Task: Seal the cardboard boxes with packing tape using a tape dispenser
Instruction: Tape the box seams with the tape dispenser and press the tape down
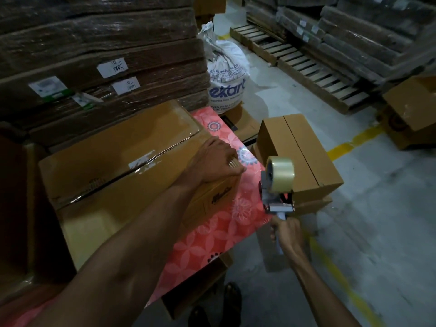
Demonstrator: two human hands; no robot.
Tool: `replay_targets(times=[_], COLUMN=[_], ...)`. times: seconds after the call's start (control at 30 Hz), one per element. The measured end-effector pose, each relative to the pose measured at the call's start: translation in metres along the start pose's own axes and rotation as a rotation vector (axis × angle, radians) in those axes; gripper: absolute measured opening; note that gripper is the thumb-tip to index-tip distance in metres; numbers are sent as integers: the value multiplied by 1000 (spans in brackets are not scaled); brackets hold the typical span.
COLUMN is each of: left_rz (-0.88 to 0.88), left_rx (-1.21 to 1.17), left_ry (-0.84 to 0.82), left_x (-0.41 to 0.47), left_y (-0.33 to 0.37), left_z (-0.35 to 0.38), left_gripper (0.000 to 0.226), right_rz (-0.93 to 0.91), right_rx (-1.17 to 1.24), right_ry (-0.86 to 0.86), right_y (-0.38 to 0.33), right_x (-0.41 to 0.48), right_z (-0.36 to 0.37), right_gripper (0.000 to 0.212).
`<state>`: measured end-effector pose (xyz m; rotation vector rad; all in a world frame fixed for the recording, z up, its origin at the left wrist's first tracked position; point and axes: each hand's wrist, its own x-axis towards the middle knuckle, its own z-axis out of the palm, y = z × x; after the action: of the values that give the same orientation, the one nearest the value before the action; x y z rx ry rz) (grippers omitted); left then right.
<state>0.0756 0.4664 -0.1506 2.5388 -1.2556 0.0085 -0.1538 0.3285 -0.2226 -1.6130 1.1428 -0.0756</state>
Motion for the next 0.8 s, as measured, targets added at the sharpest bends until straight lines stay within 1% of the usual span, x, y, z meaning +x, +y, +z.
replay_targets(times=[0.07, 0.13, 0.2, 0.23, 0.3, 0.33, 0.43, 0.5, 0.53, 0.6, 0.67, 0.73, 0.77, 0.8], left_rz=[5, 19, 35, 42, 43, 38, 20, 8, 0, -4, 3, 5, -2, -21], left_rx=[-4, -16, -26, -30, -43, -47, -24, -10, -11, -5, 19, -4, -55, -132], left_ry=[-17, -29, -25, -18, -1, 5, 21, 34, 36, 39, 35, 13, -5, -19], left_x=[-6, -16, -27, -31, -36, -37, -36, -35, -35, -36, -37, -37, -37, -37], left_y=[4, 8, 9, 11, 14, 16, 17, 15, 15, 18, 20, 19, 18, 16], left_z=[1, 4, 6, 7, 6, 6, 10, 12, 13, 16, 16, 13, 10, 5], left_gripper=[62, 59, 62, 65, 65, 63, 60, 58, 59, 61, 62, 61, 61, 63], right_rz=[-64, -105, -175, -222, -277, -276, -297, -264, -244, -212, -228, -279, -320, -383], right_rx=[-119, -220, -299, -330, -433, -464, -590, -646, -653, -668, -731, -885, -918, -914], right_ry=[32, 53, -12, -42, -63, -66, -73, -95, -112, -142, -148, -100, -44, 27], right_y=[-7, -13, -14, -10, 9, 19, 22, 38, 55, 59, 34, -8, -30, -54], right_x=[15, 31, 50, 61, 91, 104, 111, 129, 148, 154, 130, 96, 83, 70], right_z=[5, 11, 20, 26, 36, 42, 53, 60, 63, 60, 52, 43, 38, 35], right_gripper=[39, 33, 24, 30, 53, 58, 56, 56, 57, 66, 74, 75, 72, 62])
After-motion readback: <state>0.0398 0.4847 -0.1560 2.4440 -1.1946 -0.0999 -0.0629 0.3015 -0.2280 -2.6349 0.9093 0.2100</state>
